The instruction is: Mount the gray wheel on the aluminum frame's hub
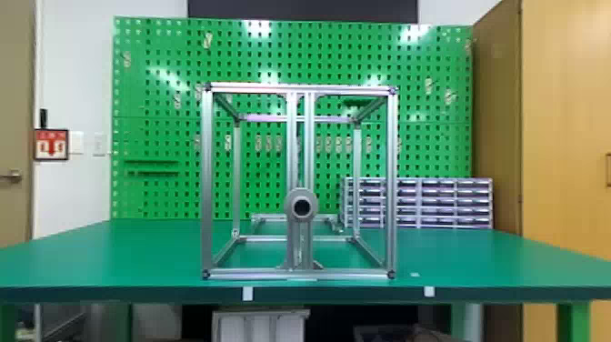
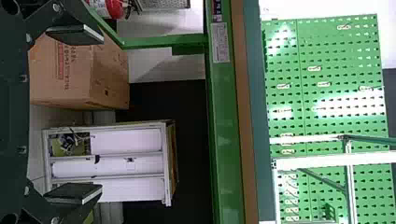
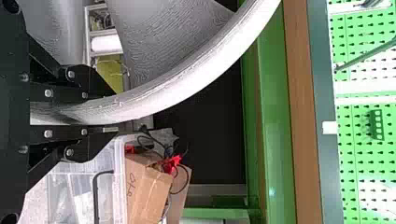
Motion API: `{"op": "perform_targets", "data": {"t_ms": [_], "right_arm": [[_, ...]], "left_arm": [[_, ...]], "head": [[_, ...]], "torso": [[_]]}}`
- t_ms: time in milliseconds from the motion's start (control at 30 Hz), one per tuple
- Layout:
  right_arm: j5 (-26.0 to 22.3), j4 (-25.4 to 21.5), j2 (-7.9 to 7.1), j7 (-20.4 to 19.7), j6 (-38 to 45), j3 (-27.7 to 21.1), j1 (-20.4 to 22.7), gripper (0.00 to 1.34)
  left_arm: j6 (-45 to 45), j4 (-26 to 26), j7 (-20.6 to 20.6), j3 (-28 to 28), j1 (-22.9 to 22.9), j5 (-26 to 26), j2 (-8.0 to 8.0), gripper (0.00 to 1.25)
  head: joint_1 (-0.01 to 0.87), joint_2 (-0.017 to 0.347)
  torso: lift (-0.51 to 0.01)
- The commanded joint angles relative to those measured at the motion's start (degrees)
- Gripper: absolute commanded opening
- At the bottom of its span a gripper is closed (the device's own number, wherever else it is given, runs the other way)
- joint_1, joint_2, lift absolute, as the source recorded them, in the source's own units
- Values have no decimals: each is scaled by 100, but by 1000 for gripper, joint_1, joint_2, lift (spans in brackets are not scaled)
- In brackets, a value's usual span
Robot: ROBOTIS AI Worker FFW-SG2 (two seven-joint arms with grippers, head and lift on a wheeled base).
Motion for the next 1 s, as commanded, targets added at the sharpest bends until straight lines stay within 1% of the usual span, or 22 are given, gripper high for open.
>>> {"op": "perform_targets", "data": {"t_ms": [0,200,367,467,500,600,767,833,867,933,967], "right_arm": [[-24,-87,-2,0,44,24,0,239],[-68,-447,-2,-17,396,59,-9,239],[-226,-913,-37,-263,923,200,-53,238],[-314,-1256,-81,-518,1257,323,-79,238],[-428,-1431,-108,-712,1485,384,-105,236],[-490,-1845,-160,-1204,1898,569,-158,227],[-727,-2346,-213,-1670,2338,762,-307,209],[-868,-2592,-231,-1907,2654,850,-395,209],[-868,-2662,-240,-1942,2725,885,-430,209],[-1052,-2882,-257,-2223,2988,973,-527,209],[-1052,-2961,-257,-2285,3041,1008,-562,207]], "left_arm": [[0,0,0,0,0,0,0,1086],[0,0,0,0,0,0,0,1086],[9,0,0,0,0,0,0,1086],[9,9,0,0,0,0,0,1086],[9,0,0,0,0,9,0,1086],[9,0,0,0,0,9,0,1086],[9,0,0,9,9,9,0,1086],[9,0,0,0,9,9,0,1086],[9,0,0,0,9,9,0,1086],[9,0,0,0,18,9,0,1086],[9,0,0,0,18,9,0,1086]], "head": [[-5,6],[-5,6],[-5,6],[-5,6],[-5,6],[-5,6],[-5,6],[-5,6],[-5,6],[-5,6],[-5,6]], "torso": [[-499],[-499],[-499],[-499],[-499],[-499],[-499],[-499],[-499],[-499],[-499]]}}
